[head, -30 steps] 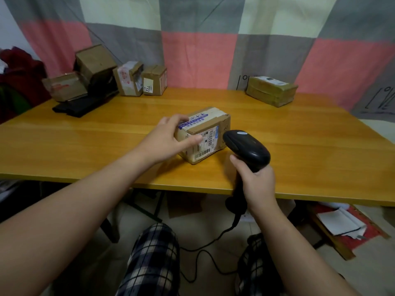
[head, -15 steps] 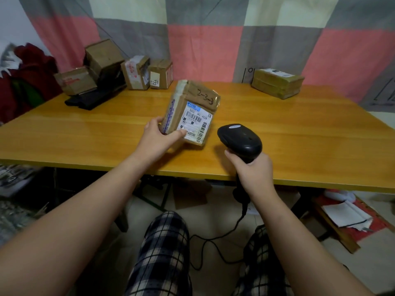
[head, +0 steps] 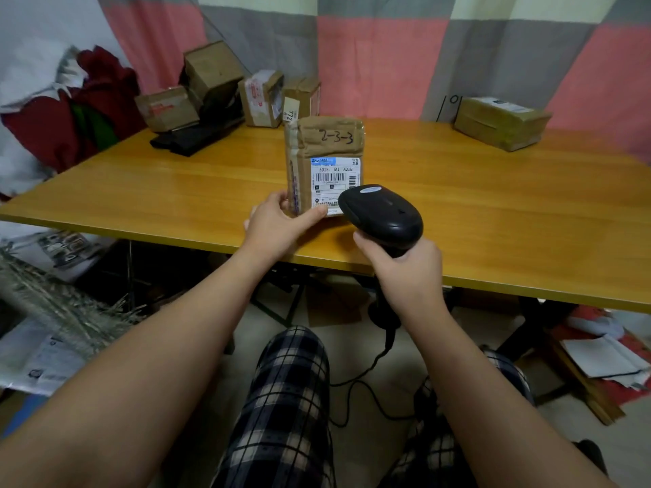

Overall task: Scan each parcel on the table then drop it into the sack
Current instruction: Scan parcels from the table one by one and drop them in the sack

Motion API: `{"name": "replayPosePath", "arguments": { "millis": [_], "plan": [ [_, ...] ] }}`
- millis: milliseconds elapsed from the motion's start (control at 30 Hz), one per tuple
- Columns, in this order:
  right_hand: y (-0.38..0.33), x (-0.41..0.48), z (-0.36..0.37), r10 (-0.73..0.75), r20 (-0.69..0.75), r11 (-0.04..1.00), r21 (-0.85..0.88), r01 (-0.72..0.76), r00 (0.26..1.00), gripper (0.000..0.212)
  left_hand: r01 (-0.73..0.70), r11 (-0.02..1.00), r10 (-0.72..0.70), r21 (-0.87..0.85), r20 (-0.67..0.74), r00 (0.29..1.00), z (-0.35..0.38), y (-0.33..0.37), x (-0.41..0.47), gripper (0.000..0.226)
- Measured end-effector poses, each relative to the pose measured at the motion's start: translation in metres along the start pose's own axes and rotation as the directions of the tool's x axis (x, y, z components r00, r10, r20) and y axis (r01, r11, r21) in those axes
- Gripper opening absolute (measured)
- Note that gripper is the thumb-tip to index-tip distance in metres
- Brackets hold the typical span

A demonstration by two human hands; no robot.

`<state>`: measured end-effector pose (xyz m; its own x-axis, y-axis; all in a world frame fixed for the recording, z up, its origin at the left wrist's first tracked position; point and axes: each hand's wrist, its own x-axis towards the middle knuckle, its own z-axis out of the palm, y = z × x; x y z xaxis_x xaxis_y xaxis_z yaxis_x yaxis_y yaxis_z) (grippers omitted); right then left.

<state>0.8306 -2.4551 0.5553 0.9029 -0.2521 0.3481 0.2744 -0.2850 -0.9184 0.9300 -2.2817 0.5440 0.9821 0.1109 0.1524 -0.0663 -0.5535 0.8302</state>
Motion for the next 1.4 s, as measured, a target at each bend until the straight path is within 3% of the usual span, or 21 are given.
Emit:
{"name": "replayPosePath", "arguments": {
  "millis": [300,400,500,600,767,933,1033,1133,1233,1300,1400],
  "plan": [
    [-0.004,-0.003,0.001,-0.023,0.028,0.999,0.033,0.022,0.999,0.025,-0.025,0.999,0.025,0.023,-0.004,1.000,0.001,-0.004,0.004,0.107],
    [-0.004,-0.005,0.005,-0.009,0.068,0.998,0.067,0.005,0.998,0.021,-0.002,0.997,0.001,-0.075,-0.017,1.000,-0.002,-0.005,0.000,0.109],
    [-0.010,-0.006,0.016,-0.013,0.125,0.997,0.081,0.003,0.992,0.032,0.033,0.989,-0.046,-0.147,-0.091,0.995,-0.020,-0.012,-0.018,0.107],
    [-0.021,-0.006,0.035,-0.059,0.223,0.991,0.128,0.030,0.973,0.028,0.037,0.997,-0.052,-0.073,-0.218,0.975,-0.051,-0.022,-0.051,0.104],
    [-0.040,-0.028,0.104,-0.114,0.487,0.986,0.160,0.039,0.866,0.023,0.128,0.977,-0.040,0.168,-0.446,0.894,-0.129,-0.062,-0.121,0.103],
    [-0.062,-0.075,0.178,-0.185,0.674,0.976,0.213,0.052,0.716,0.037,0.286,0.953,-0.163,0.102,-0.624,0.764,-0.196,-0.120,-0.215,0.082],
    [-0.069,-0.099,0.214,-0.192,0.748,0.981,0.157,0.112,0.635,0.034,0.438,0.868,-0.161,0.235,-0.700,0.695,-0.228,-0.138,-0.253,0.078],
    [-0.074,-0.116,0.242,-0.198,0.797,0.976,0.108,0.188,0.570,0.031,0.569,0.721,-0.164,0.394,-0.701,0.694,-0.257,-0.145,-0.270,0.073],
    [-0.076,-0.125,0.258,-0.206,0.805,0.970,0.095,0.223,0.556,0.029,0.646,0.595,-0.171,0.477,-0.710,0.683,-0.278,-0.151,-0.278,0.070],
    [-0.076,-0.128,0.264,-0.211,0.810,0.968,0.096,0.231,0.548,0.028,0.682,0.536,-0.245,0.497,-0.682,0.689,-0.290,-0.153,-0.281,0.069],
    [-0.067,-0.132,0.272,-0.196,0.836,0.966,0.075,0.248,0.512,0.028,0.658,0.543,-0.371,0.522,-0.554,0.745,-0.305,-0.153,-0.288,0.070]
  ]
}}
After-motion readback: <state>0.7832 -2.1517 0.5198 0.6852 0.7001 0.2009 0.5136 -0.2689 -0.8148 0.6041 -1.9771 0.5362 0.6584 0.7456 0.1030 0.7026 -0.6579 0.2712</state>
